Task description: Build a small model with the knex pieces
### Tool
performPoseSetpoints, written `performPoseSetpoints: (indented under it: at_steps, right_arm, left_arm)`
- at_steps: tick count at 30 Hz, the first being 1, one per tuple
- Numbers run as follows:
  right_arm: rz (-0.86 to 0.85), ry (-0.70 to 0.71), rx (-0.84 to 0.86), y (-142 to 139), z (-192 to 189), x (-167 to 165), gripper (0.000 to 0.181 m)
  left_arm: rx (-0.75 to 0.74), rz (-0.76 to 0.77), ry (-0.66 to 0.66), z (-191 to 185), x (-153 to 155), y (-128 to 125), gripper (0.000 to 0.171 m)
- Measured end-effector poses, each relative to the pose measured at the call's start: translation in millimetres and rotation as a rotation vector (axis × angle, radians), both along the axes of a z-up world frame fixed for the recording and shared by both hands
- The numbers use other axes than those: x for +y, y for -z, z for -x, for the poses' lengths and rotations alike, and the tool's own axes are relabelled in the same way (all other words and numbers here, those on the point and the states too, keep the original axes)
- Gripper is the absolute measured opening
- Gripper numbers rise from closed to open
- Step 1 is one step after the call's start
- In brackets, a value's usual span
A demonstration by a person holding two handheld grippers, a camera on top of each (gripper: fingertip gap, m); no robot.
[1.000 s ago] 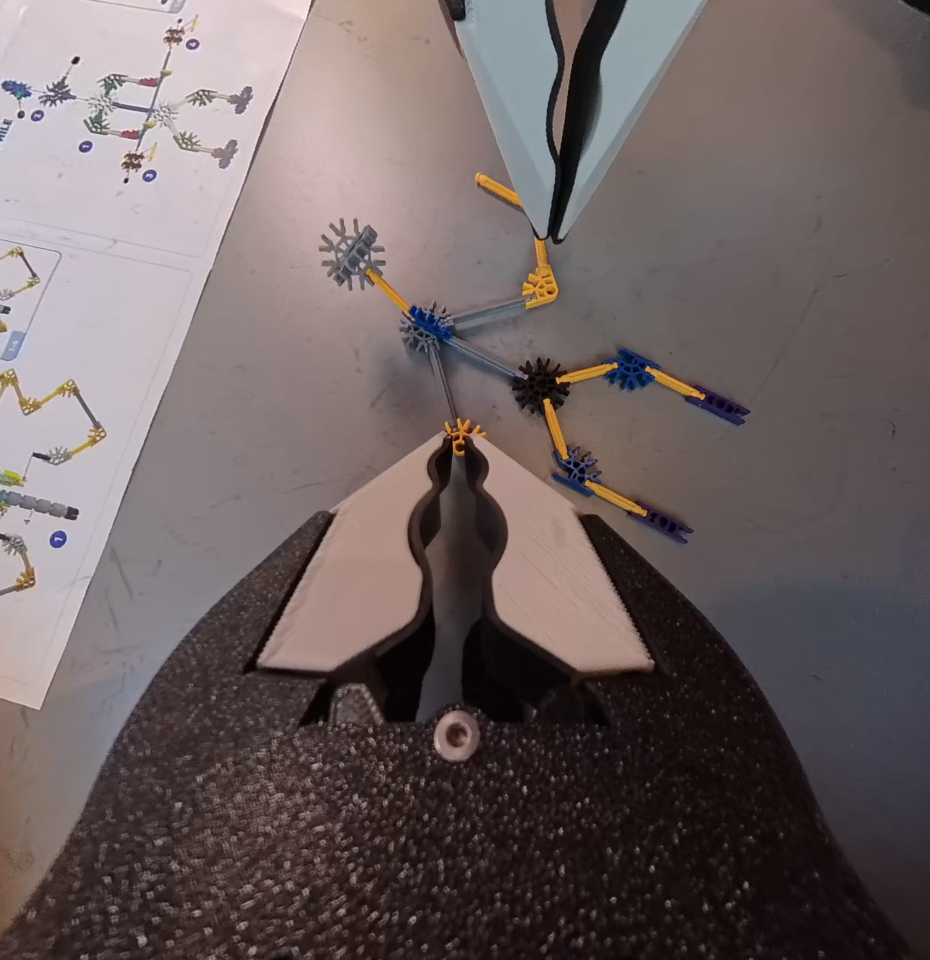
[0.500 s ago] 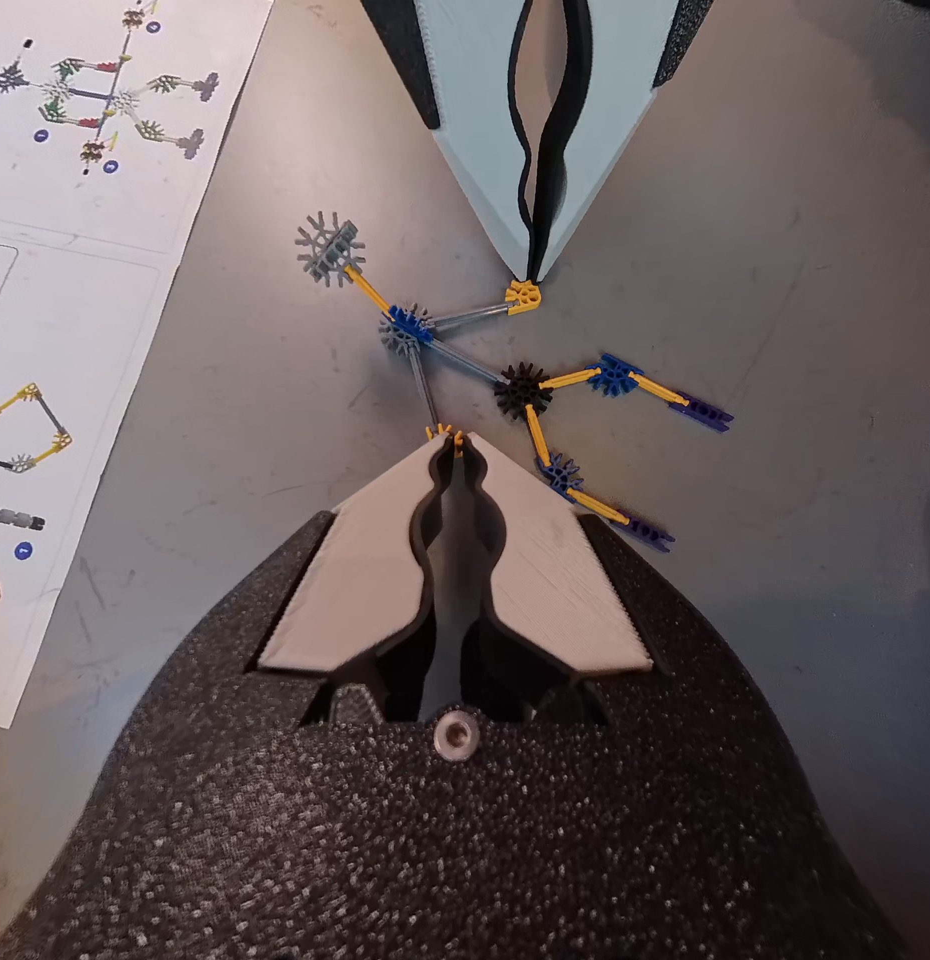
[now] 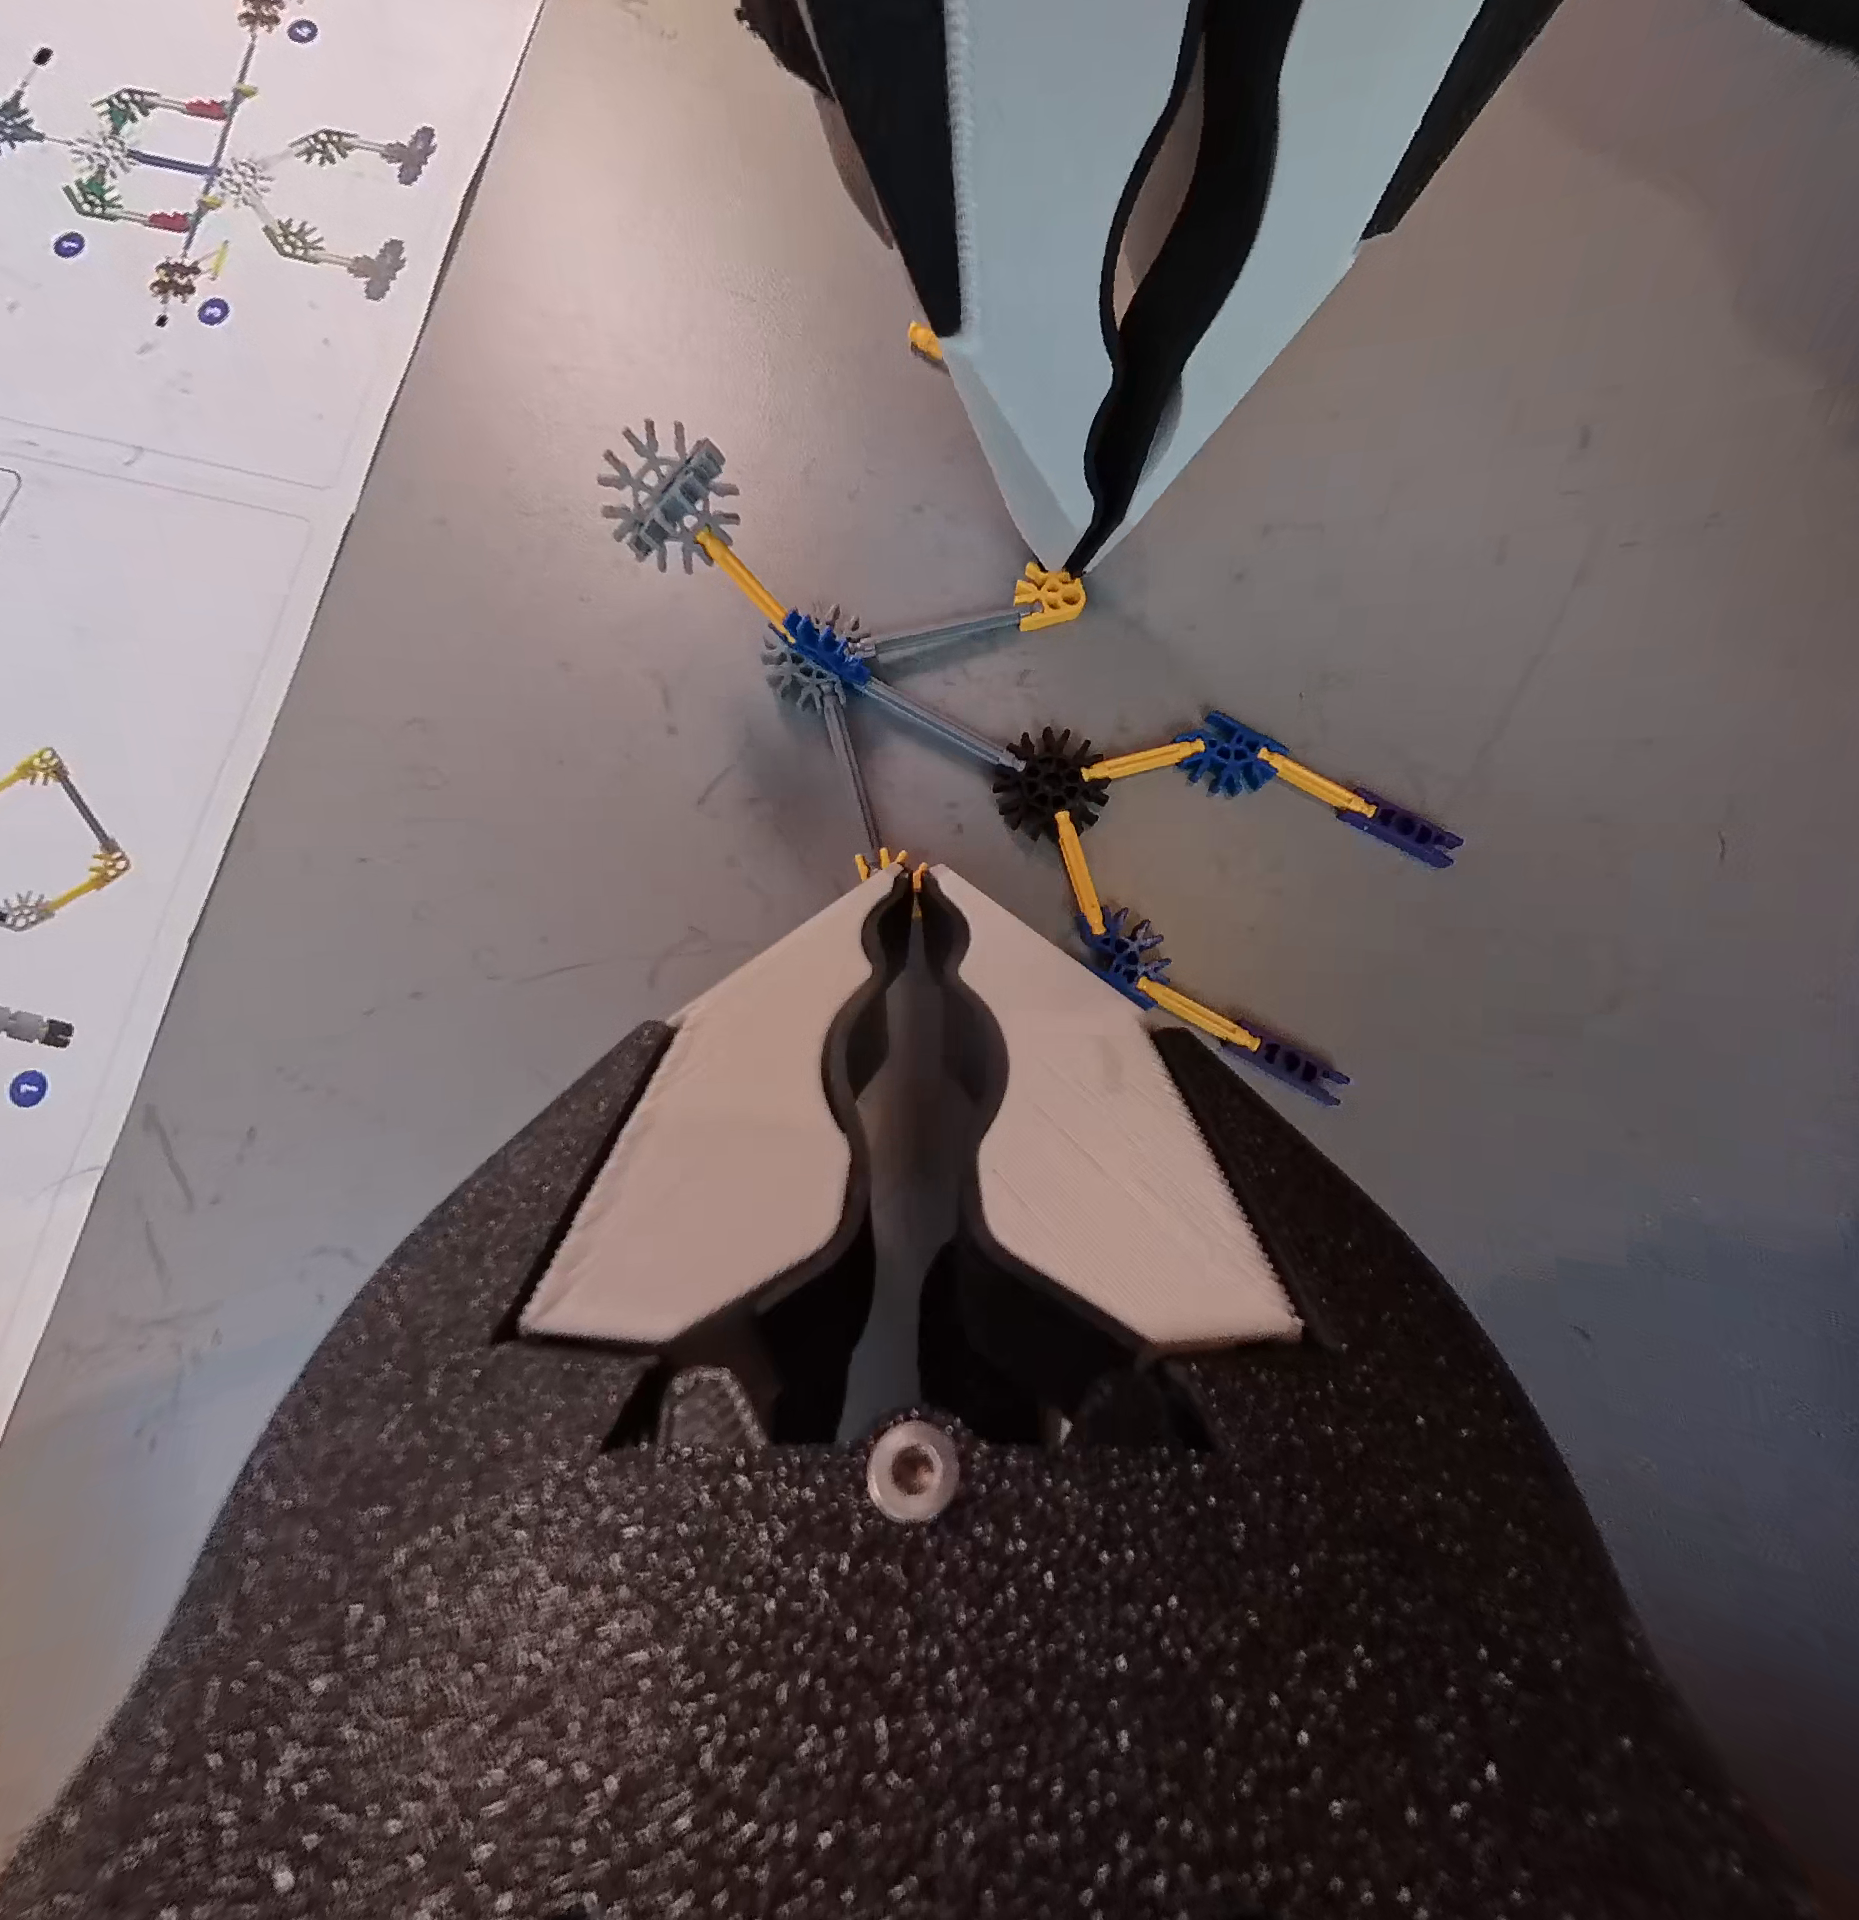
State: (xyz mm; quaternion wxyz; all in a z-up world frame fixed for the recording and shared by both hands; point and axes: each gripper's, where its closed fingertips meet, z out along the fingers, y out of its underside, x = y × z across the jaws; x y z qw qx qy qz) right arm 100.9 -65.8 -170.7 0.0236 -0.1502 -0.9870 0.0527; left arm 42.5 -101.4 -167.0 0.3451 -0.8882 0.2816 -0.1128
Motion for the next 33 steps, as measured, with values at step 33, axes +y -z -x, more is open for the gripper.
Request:
performPoseSetpoints:
  at_steps: [33]
  right_arm:
    - [0.359,0.814,0.293,0.7,-11.2,51.9,0.042]
  left_arm:
    - [-0.075,0.017,0.008,-0.9,-6.2,-9.5,0.008]
